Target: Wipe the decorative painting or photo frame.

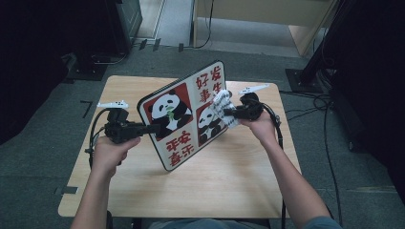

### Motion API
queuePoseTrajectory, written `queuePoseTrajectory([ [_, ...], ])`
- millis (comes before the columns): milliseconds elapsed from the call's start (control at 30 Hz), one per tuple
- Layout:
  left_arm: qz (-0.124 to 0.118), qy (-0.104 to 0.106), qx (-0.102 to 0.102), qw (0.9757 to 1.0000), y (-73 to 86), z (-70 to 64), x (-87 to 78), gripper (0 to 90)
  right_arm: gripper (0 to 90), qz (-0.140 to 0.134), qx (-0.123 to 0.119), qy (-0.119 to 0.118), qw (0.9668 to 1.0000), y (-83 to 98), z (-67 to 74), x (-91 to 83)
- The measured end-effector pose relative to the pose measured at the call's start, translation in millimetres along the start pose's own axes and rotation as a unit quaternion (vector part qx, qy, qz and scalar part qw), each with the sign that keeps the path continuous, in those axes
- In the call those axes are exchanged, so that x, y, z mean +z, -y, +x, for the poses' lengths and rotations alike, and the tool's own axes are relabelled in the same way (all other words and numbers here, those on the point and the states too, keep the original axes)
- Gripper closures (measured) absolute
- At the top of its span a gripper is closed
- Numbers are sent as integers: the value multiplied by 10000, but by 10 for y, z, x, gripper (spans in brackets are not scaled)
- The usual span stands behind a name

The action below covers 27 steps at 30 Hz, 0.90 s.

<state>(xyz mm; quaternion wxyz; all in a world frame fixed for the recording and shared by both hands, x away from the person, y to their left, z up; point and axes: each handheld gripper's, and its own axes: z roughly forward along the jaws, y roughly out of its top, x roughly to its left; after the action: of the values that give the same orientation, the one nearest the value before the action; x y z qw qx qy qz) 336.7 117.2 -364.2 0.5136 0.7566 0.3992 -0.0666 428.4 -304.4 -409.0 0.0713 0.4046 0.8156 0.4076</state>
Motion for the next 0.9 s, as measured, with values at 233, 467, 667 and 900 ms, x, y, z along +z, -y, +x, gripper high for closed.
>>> queuePoseTrajectory([
  [233,7,-5,10,10000,-1,-4,1,750,789,96,82,14,9999,87,-26,56],
  [467,13,-5,19,10000,0,-7,1,750,787,251,159,35,9996,173,-49,121],
  [667,8,-13,28,10000,3,-12,3,750,786,272,328,-2,9991,301,-100,192],
  [900,8,-8,56,10000,-1,-16,10,750,785,400,411,45,9983,413,-143,263],
])
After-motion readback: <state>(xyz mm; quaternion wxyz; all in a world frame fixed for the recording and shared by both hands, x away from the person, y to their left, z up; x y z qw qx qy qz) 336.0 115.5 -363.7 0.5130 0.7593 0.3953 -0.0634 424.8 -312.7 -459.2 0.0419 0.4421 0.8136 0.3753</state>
